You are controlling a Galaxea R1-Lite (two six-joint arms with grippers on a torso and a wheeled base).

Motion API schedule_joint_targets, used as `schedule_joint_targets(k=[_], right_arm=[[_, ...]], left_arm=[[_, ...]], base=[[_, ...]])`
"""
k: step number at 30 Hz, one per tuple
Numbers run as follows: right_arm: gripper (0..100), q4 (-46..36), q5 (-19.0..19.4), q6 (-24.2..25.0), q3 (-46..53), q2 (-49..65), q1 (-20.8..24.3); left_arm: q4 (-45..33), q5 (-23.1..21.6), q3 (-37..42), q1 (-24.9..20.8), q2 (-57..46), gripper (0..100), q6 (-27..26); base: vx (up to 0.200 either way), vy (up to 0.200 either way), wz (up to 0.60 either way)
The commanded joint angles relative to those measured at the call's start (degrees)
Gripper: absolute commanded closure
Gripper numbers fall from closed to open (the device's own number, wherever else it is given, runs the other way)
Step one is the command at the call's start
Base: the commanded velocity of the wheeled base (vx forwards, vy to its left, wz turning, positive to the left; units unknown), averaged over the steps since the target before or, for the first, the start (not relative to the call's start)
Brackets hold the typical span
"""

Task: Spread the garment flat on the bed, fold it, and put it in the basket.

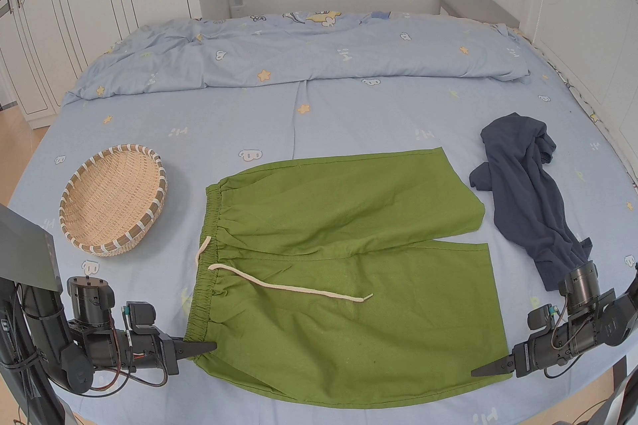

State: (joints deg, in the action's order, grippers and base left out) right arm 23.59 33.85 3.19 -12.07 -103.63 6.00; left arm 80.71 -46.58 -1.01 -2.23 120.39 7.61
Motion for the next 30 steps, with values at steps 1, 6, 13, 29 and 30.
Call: schedule_joint_targets(k=[1, 6, 13, 29, 30], right_arm=[[100, 0.2, 0.0, 0.1, 0.3, -1.0, 0.0], [100, 0.3, 0.0, 0.1, 0.6, -1.0, 0.0], [100, 0.2, -0.1, 0.1, 2.3, -0.2, 0.1], [100, -0.2, 0.0, 0.0, 12.0, 12.3, 0.0], [100, -0.6, 0.0, 0.1, 12.1, 12.7, 0.0]], left_arm=[[0.1, 0.0, 1.0, 0.0, 0.1, 100, 0.0], [0.1, 0.0, 1.0, 0.0, 0.1, 100, 0.0], [-1.0, 0.1, 1.0, 0.4, 0.3, 100, 1.1], [-19.4, 0.0, 1.0, 5.0, -7.5, 100, -0.7], [-20.4, 0.0, 1.0, 5.2, -8.1, 100, -1.2]], base=[[0.0, 0.0, 0.0], [0.0, 0.0, 0.0], [0.0, 0.0, 0.0], [0.0, 0.0, 0.0], [0.0, 0.0, 0.0]])
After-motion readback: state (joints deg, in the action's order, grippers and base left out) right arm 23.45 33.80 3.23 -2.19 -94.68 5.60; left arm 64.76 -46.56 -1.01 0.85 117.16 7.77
